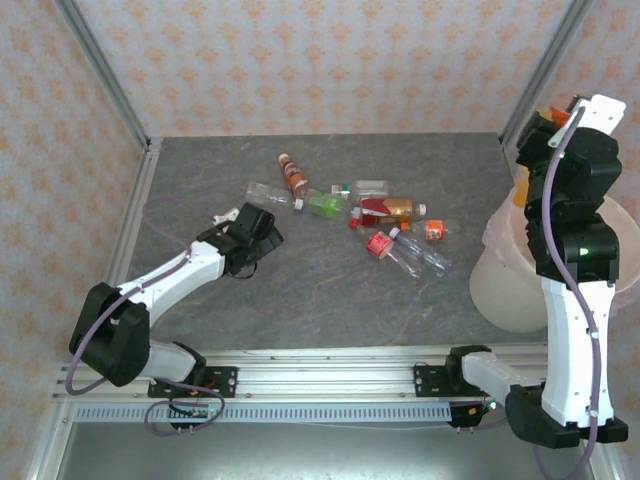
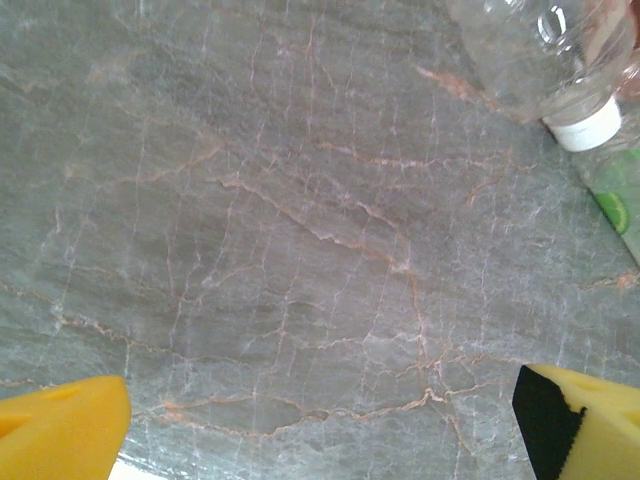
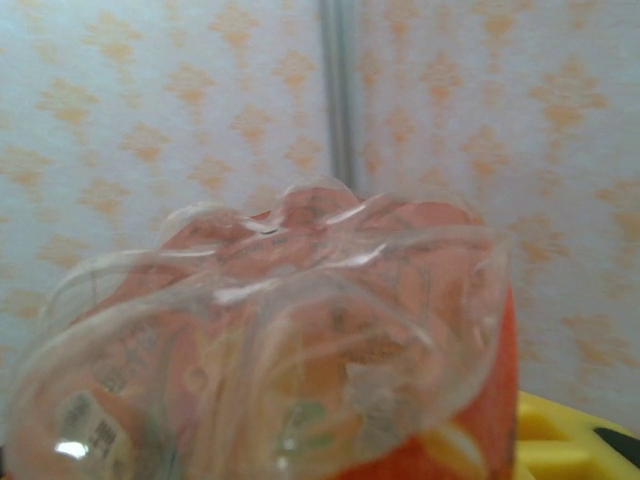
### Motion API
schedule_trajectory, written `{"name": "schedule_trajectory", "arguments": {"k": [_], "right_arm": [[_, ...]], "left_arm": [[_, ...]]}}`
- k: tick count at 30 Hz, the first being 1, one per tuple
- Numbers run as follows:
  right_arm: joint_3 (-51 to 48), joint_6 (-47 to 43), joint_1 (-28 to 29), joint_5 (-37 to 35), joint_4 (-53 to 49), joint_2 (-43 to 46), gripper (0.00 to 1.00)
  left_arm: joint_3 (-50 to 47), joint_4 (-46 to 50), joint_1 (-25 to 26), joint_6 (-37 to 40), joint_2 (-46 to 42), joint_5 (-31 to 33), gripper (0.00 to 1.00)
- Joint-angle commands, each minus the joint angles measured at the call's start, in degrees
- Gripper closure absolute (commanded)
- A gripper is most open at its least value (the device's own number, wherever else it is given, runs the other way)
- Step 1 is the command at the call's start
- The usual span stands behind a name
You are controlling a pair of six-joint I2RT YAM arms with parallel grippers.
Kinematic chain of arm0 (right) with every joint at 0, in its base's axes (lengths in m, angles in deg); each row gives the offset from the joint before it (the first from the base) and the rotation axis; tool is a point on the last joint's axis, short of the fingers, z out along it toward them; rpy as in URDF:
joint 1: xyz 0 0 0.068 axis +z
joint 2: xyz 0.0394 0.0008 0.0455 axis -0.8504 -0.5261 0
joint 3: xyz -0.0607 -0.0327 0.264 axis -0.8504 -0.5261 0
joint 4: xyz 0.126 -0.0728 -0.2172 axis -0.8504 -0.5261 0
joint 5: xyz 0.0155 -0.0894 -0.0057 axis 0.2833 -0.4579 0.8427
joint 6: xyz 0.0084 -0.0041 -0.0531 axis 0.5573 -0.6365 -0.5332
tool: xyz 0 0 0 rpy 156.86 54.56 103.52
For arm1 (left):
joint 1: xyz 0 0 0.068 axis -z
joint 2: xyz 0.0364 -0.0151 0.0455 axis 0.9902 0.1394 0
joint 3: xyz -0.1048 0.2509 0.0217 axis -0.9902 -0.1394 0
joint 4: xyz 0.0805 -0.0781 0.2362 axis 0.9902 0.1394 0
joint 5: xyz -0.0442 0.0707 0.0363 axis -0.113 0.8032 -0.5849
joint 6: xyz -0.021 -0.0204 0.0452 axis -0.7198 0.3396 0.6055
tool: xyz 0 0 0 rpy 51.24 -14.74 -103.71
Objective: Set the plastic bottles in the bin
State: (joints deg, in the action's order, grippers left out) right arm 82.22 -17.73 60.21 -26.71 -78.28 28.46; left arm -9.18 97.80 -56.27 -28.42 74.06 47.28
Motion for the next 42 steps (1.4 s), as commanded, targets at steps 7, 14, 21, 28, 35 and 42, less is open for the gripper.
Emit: {"name": "schedule_trajectory", "arguments": {"k": [7, 14, 21, 28, 35, 42], "right_arm": [[-4.3, -5.5, -11.1, -14.3, -6.1, 0.0, 0.66], [-13.7, -5.3, -16.1, -14.3, -3.1, 2.0, 0.67], [-22.9, -4.5, -16.1, -13.2, 0.4, 3.0, 0.65], [-28.5, 0.3, -16.1, -14.4, 1.8, 4.0, 0.51], [-30.4, 2.0, -16.1, -12.8, 2.5, 4.9, 0.41], [-30.9, 1.4, -16.1, -8.6, 2.5, 6.6, 0.30]], "left_arm": [[0.7, -3.3, -0.9, 0.9, -2.4, 1.1, 0.00], [0.6, -3.8, -1.0, 1.2, -2.0, 0.8, 0.00], [2.1, -2.3, -1.0, 2.0, -0.9, 0.5, 0.00], [2.0, -1.6, -1.0, 2.0, -1.4, 0.8, 0.00], [1.4, -0.5, -1.0, 2.2, -2.2, 1.5, 0.00], [1.3, -0.6, -1.0, 2.1, -2.1, 1.4, 0.00]]}}
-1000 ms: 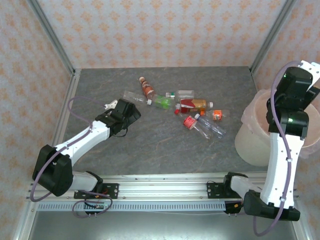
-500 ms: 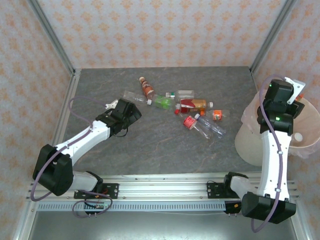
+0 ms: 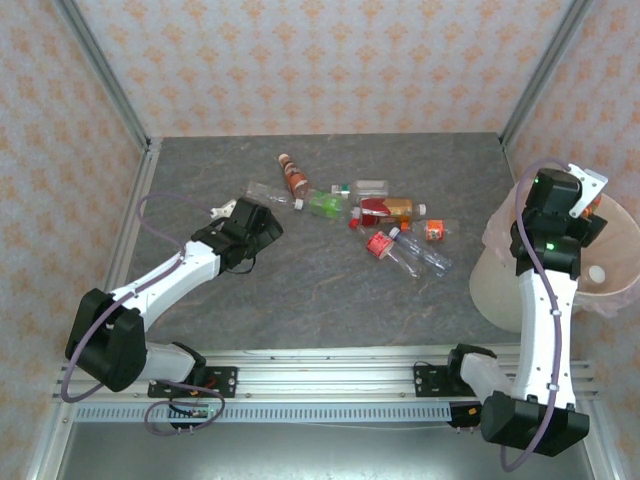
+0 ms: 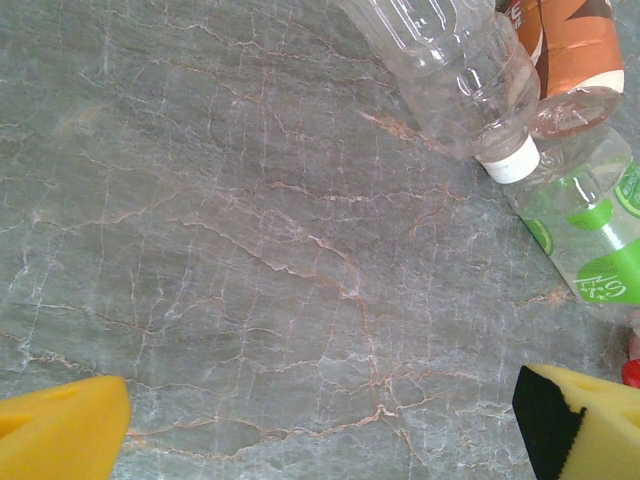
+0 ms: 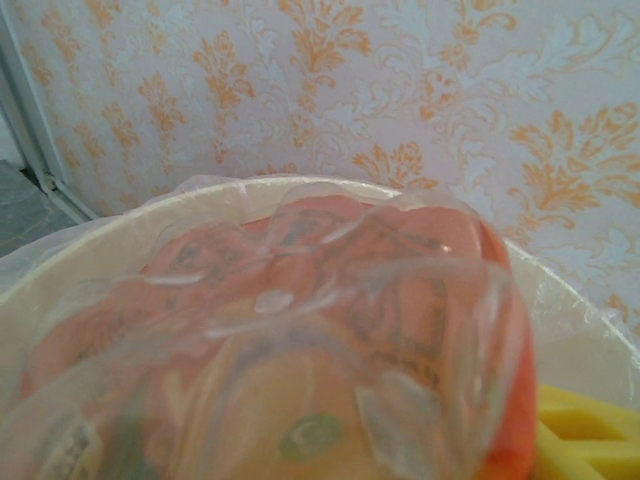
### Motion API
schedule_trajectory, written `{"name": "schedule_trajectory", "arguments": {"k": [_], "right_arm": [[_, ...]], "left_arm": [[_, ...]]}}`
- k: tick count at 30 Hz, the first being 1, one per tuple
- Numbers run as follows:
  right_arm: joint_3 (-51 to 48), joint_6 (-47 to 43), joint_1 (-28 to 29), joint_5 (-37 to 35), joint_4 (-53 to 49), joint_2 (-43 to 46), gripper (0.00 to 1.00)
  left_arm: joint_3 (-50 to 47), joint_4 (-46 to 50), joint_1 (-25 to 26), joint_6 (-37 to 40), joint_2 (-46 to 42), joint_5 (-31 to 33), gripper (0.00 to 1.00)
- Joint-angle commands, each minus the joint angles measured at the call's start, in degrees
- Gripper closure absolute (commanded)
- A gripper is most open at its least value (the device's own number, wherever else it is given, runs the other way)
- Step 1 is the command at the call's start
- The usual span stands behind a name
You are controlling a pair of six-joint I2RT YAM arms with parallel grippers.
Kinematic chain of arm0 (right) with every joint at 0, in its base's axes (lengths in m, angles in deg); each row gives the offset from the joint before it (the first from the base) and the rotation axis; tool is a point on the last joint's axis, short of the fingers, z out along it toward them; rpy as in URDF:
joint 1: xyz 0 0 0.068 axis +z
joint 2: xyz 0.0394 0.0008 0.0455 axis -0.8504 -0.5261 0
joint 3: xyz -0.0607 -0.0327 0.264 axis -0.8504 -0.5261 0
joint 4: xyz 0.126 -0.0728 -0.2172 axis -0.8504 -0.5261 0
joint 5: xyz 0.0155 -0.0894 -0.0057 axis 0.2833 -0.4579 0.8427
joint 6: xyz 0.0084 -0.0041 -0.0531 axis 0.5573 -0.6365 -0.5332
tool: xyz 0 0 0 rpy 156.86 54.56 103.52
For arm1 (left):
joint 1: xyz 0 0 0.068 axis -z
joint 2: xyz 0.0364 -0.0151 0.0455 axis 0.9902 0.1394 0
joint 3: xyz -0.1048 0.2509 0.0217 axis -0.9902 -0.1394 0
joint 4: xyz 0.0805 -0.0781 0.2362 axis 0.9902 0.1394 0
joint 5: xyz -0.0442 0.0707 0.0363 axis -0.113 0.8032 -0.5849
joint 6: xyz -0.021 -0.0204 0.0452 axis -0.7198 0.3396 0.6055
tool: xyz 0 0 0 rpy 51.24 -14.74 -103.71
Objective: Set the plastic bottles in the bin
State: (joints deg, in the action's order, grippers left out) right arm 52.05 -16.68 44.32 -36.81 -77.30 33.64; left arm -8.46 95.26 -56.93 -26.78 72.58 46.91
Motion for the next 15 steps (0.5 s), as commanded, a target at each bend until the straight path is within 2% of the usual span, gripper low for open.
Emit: {"name": "schedule_trajectory", "arguments": {"k": [1, 13, 15], "right_arm": [[-0.8, 0.4, -0.3, 2.0, 1.7, 1.8, 0.29], [0.3, 2.2, -0.2, 5.8, 2.3, 3.7, 0.18], [0.5, 2.4, -0.2, 6.7, 2.3, 3.8, 0.13]], "left_arm": [[0.6, 2.1, -0.4, 0.4, -0.6, 1.8, 0.00], [1.3, 2.3, -0.5, 0.5, 0.4, 1.6, 0.00], [1.5, 2.2, -0.5, 0.5, 0.9, 1.3, 0.00]]}}
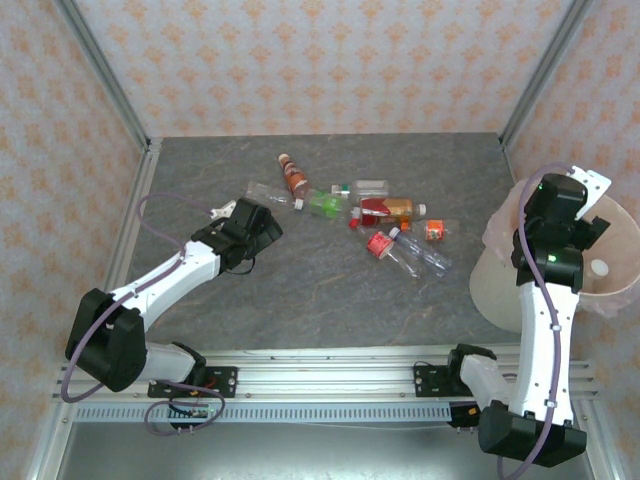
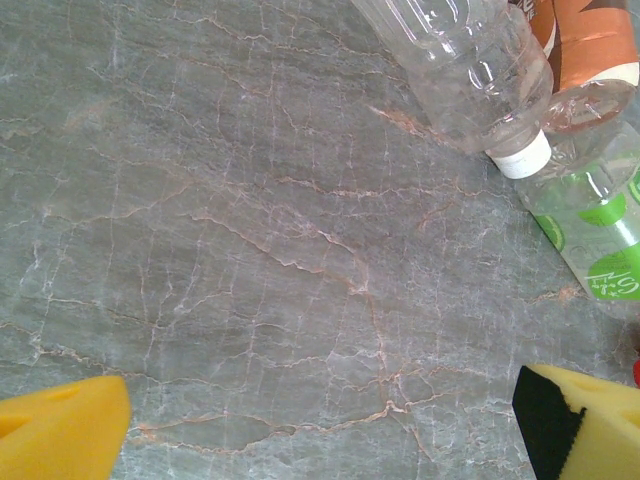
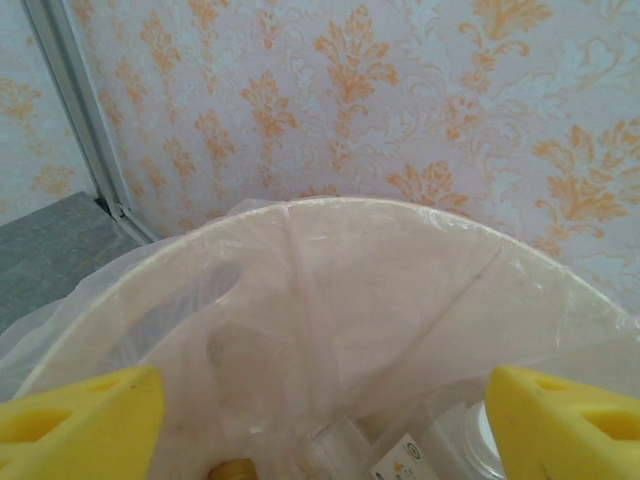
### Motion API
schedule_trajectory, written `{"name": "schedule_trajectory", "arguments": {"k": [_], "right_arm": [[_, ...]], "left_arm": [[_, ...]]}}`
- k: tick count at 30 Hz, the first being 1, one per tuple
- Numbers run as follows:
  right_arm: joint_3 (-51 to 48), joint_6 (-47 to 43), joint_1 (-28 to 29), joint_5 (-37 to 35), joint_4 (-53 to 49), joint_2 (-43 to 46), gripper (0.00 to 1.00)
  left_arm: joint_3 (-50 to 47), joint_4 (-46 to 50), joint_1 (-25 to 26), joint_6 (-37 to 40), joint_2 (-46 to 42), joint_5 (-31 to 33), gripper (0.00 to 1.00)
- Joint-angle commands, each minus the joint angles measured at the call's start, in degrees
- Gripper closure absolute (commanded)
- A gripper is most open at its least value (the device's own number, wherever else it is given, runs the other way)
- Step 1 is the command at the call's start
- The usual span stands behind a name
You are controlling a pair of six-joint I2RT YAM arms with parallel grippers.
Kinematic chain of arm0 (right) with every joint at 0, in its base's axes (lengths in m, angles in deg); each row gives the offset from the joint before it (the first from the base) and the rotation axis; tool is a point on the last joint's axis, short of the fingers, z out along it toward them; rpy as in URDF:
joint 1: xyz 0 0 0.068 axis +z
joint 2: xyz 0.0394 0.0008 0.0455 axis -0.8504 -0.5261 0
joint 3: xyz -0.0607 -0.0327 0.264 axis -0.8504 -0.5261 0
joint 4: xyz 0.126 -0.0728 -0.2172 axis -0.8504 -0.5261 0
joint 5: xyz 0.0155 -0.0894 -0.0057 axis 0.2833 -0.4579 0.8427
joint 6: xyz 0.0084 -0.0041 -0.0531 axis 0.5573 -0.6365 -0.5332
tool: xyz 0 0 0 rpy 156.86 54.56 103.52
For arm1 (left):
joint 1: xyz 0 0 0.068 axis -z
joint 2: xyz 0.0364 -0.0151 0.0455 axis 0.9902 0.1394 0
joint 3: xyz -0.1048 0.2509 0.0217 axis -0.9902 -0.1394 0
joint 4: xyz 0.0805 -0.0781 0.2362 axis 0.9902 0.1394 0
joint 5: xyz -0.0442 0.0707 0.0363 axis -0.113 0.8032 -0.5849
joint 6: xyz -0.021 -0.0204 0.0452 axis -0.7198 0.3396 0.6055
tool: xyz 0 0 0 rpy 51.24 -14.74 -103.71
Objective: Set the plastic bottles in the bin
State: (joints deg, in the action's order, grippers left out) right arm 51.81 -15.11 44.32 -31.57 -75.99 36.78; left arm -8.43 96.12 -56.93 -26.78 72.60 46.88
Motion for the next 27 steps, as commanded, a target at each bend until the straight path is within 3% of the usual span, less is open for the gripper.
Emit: {"name": "schedule_trajectory", "arguments": {"k": [1, 4, 5, 11, 18, 20, 27], "right_arm": [[0.9, 0.9, -0.3, 2.2, 1.0, 0.7, 0.11], [1.2, 1.7, -0.3, 6.0, 1.1, 1.6, 0.07], [1.3, 1.9, -0.3, 7.9, 1.1, 1.9, 0.01], [0.6, 2.5, -0.2, 27.2, 3.4, 5.5, 0.01], [-1.5, 15.0, 0.8, 61.6, 11.9, 6.8, 0.01], [-2.4, 18.4, 2.7, 64.5, 15.3, 6.9, 0.01], [-2.2, 16.6, 7.5, 62.4, 12.6, 7.0, 0.01]], "left_arm": [[1.6, 1.2, -0.5, 0.5, 1.1, 1.2, 0.00], [2.0, 1.3, -0.5, 0.7, 1.6, 0.8, 0.00], [2.3, 1.4, -0.6, 1.0, 1.8, 0.7, 0.00], [6.2, 3.7, -2.0, 4.8, 2.5, 1.8, 0.00], [10.9, 3.3, -3.7, 3.8, 5.8, 2.8, 0.00], [12.4, 3.2, -4.0, 2.4, 7.6, 2.9, 0.00], [16.1, -3.5, -7.2, -5.8, 14.5, 0.5, 0.00]]}}
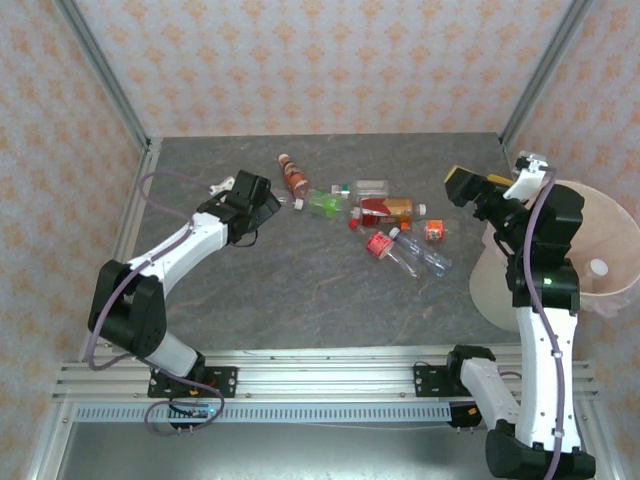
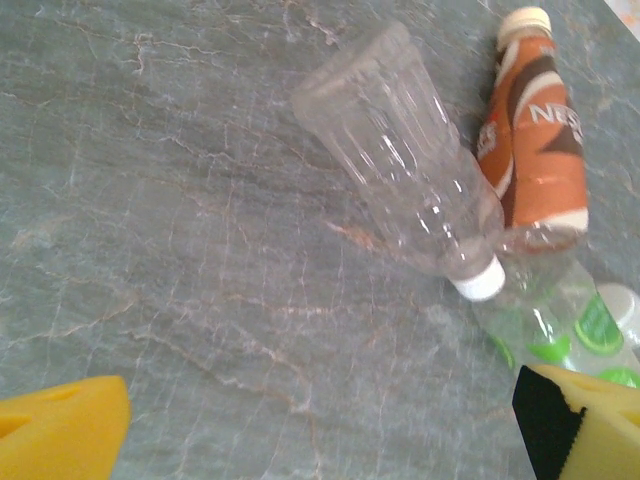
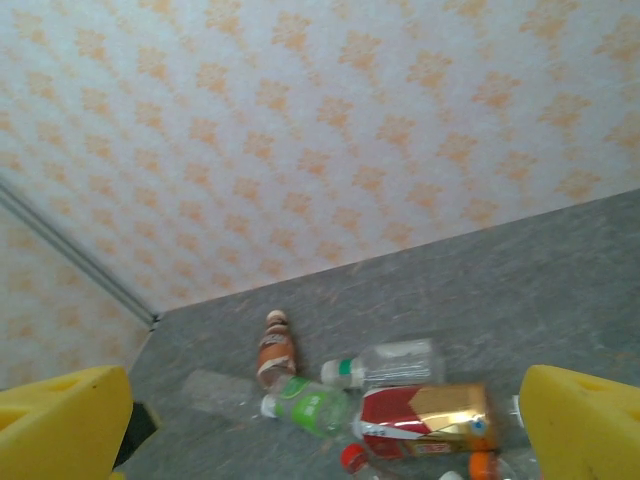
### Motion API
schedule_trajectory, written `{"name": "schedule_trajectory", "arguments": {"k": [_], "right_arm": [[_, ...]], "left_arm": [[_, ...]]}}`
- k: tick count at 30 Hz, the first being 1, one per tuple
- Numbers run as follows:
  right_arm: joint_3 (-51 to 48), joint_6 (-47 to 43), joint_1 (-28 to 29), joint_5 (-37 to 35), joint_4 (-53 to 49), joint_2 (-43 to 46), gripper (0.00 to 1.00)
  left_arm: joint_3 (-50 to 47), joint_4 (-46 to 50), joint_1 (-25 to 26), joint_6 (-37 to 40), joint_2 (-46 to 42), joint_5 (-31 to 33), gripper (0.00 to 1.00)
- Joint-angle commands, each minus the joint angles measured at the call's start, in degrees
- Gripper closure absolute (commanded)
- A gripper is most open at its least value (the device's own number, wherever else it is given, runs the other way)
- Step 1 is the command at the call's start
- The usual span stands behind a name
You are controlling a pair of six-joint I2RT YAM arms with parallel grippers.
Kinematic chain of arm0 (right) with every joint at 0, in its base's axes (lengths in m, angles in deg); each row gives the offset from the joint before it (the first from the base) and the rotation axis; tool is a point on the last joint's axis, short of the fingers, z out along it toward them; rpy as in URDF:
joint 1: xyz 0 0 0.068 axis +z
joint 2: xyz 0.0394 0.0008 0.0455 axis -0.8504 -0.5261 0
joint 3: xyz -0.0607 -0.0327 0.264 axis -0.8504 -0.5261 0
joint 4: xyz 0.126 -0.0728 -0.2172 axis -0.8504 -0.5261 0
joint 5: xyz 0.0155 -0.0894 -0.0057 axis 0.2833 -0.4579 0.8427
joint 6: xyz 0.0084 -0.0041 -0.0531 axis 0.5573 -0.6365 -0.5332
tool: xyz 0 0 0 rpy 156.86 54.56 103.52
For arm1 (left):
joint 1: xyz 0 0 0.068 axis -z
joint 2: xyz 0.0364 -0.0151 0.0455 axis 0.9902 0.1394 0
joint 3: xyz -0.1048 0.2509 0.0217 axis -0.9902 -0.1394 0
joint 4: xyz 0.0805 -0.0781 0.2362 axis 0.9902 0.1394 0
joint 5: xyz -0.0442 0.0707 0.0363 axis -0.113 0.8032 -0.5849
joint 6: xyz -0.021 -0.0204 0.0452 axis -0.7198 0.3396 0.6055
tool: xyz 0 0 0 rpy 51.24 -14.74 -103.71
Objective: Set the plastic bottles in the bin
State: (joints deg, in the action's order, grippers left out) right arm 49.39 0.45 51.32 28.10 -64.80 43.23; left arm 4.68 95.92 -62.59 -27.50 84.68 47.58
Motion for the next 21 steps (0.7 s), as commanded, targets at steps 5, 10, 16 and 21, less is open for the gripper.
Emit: {"name": "schedule_trajectory", "arguments": {"k": [5, 10, 16, 21], "right_arm": [[1.3, -2.1, 0.7, 1.7, -3.6, 1.2, 0.01], [1.2, -4.2, 0.6, 1.5, -6.2, 2.4, 0.01], [1.6, -5.5, 0.6, 1.9, -8.4, 2.6, 0.01], [1.8, -6.9, 0.6, 1.6, -10.1, 2.7, 0.01]], "left_arm": [[5.1, -11.0, -5.5, -12.4, 8.3, -3.3, 0.00], [8.4, -18.3, -6.8, -17.0, 16.2, -7.1, 0.00], [11.4, -21.1, -7.5, -20.4, 22.4, -4.3, 0.00], [15.5, -18.3, -7.7, -20.1, 26.5, -2.9, 0.00]]}}
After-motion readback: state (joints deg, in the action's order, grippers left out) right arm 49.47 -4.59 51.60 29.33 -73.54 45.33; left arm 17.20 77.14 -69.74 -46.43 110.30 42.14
